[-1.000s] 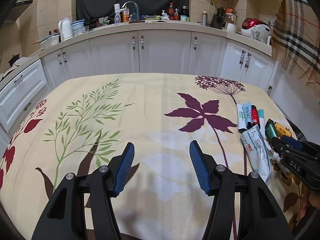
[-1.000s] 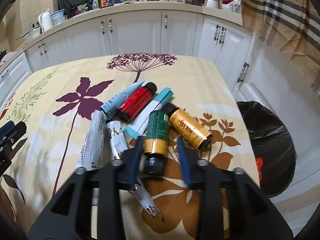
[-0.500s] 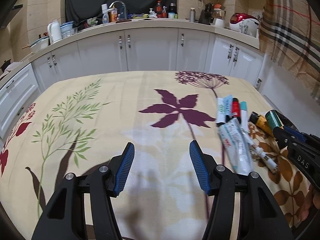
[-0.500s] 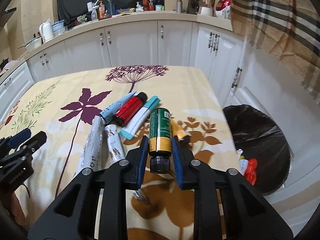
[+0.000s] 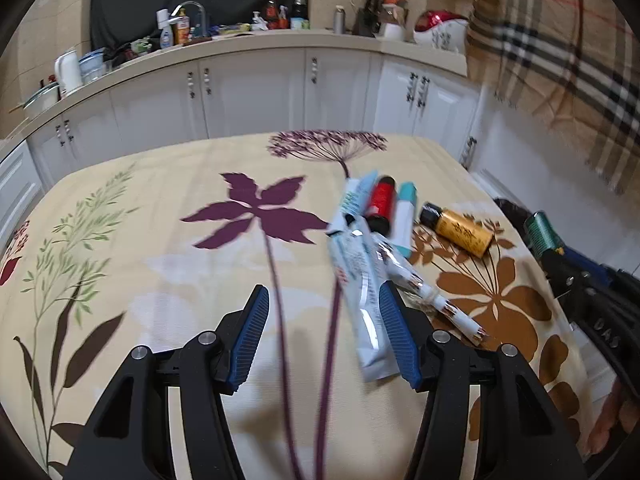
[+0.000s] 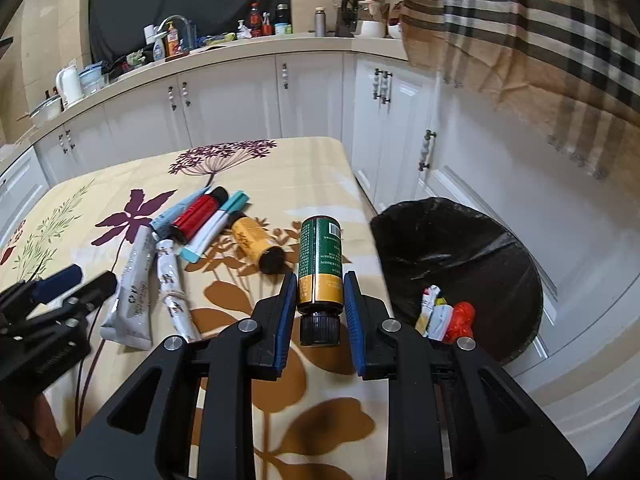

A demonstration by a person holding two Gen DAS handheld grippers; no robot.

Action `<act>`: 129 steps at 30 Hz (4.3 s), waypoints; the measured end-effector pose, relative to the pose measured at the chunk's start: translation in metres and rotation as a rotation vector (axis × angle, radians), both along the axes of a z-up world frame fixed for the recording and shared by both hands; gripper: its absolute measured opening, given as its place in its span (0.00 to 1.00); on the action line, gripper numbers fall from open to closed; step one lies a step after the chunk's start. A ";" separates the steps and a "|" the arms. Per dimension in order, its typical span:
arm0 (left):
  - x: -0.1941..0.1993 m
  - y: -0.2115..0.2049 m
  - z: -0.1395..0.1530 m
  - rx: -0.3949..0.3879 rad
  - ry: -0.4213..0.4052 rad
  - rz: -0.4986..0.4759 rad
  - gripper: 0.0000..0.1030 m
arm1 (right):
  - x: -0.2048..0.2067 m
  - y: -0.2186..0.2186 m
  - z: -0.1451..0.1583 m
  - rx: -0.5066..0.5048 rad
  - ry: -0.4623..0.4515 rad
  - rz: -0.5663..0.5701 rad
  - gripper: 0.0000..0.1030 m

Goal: Collect trash
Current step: 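Grasp the green can with the right tool while the left tool grasps a white toothpaste tube, then carry both items over the bin and open both tools to drop them, then move both open tools back toward the remaining trash on the table, then grasp the paper-wrapped stick with the right tool while the left tool grasps a white-green tube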

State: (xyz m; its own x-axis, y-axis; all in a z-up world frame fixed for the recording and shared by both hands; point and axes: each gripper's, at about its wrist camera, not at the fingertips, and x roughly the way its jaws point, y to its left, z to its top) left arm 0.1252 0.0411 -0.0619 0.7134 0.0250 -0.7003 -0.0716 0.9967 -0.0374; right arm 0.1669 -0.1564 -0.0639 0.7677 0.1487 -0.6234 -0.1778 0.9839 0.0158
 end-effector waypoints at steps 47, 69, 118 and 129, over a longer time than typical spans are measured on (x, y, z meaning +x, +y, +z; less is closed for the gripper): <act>0.076 -0.156 0.038 0.045 -0.137 -0.355 0.23 | 0.037 -0.118 0.026 0.004 -0.169 -0.249 0.23; 0.116 -0.203 0.019 0.081 -0.073 -0.365 0.52 | 0.063 -0.153 -0.005 0.001 -0.120 -0.346 0.42; -0.019 0.088 0.010 0.073 -0.005 0.142 0.58 | -0.006 0.089 -0.012 -0.051 0.022 0.196 0.44; -0.020 0.102 0.005 0.054 0.007 0.166 0.58 | 0.009 0.101 -0.030 -0.072 0.159 0.233 0.21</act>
State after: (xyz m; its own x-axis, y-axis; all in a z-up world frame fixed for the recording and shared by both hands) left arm 0.1056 0.1434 -0.0565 0.6918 0.1795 -0.6994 -0.2352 0.9718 0.0167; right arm 0.1759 -0.0555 -0.0937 0.6098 0.2611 -0.7483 -0.4004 0.9163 -0.0067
